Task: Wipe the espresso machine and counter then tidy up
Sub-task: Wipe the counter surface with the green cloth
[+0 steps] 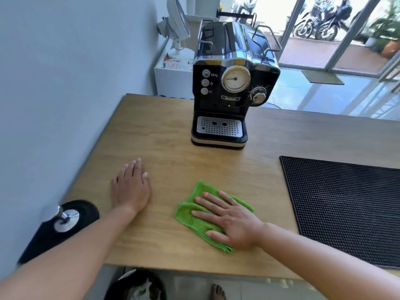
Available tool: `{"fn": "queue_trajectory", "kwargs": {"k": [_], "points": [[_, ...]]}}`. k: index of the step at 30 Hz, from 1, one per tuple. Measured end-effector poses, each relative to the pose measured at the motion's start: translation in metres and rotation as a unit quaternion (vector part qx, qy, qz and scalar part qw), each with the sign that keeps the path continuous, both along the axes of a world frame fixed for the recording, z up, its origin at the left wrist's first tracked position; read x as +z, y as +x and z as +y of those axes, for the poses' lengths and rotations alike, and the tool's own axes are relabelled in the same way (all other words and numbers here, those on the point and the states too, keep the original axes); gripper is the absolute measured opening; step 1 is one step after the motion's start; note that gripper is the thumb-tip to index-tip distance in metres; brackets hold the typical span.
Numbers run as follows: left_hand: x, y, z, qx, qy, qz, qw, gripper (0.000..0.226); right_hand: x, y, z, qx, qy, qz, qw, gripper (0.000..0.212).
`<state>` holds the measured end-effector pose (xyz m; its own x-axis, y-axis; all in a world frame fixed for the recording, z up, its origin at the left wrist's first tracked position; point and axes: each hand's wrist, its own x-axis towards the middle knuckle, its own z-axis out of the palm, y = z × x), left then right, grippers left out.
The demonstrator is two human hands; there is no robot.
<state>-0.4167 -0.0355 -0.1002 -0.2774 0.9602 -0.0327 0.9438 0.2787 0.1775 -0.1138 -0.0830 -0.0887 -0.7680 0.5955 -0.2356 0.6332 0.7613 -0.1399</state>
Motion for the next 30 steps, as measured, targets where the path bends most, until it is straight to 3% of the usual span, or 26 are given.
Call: {"fn": "queue_trajectory", "kwargs": {"k": [2, 4, 6, 8, 10, 13, 16, 18, 21, 25, 27, 30], "points": [[0.002, -0.02, 0.003, 0.033, 0.001, -0.001, 0.999, 0.058, -0.001, 0.025, 0.023, -0.05, 0.027, -0.023, 0.998, 0.061], [-0.001, -0.04, 0.008, 0.067, -0.018, 0.006, 0.998, 0.06, -0.005, 0.027, 0.051, -0.192, 0.046, -0.04, 0.98, 0.066], [-0.004, -0.054, 0.014, 0.104, -0.032, 0.0, 0.994, 0.062, -0.011, -0.002, 0.075, -0.326, 0.041, -0.03, 0.944, 0.069], [-0.008, -0.057, 0.018, 0.124, -0.031, -0.001, 0.992, 0.063, -0.013, -0.045, 0.087, -0.383, 0.032, -0.018, 0.923, 0.068], [-0.011, -0.055, 0.019, 0.134, -0.018, 0.01, 0.991, 0.063, -0.012, -0.088, 0.082, -0.347, 0.022, -0.007, 0.937, 0.067], [-0.014, -0.055, 0.018, 0.142, -0.004, 0.012, 0.99, 0.062, -0.008, -0.129, 0.047, -0.173, 0.009, 0.006, 0.985, 0.065], [-0.015, -0.057, 0.017, 0.143, 0.005, 0.018, 0.99, 0.061, -0.007, -0.109, 0.026, 0.034, -0.01, 0.011, 0.999, 0.063], [-0.015, -0.057, 0.018, 0.144, 0.011, 0.017, 0.989, 0.061, -0.007, -0.08, 0.043, 0.089, -0.007, 0.005, 0.996, 0.062], [-0.014, -0.051, 0.018, 0.14, 0.019, 0.008, 0.99, 0.062, -0.008, -0.066, 0.089, -0.039, 0.041, -0.014, 0.998, 0.063], [-0.018, -0.054, 0.018, 0.147, 0.018, 0.003, 0.989, 0.063, -0.018, -0.144, 0.129, -0.23, 0.038, 0.015, 0.972, 0.066], [-0.018, -0.055, 0.019, 0.148, 0.019, 0.002, 0.989, 0.062, -0.021, -0.181, 0.121, -0.22, 0.037, 0.036, 0.974, 0.065], [-0.019, -0.056, 0.02, 0.143, 0.021, 0.009, 0.99, 0.061, -0.019, -0.19, 0.088, -0.083, 0.02, 0.055, 0.995, 0.062]]}}
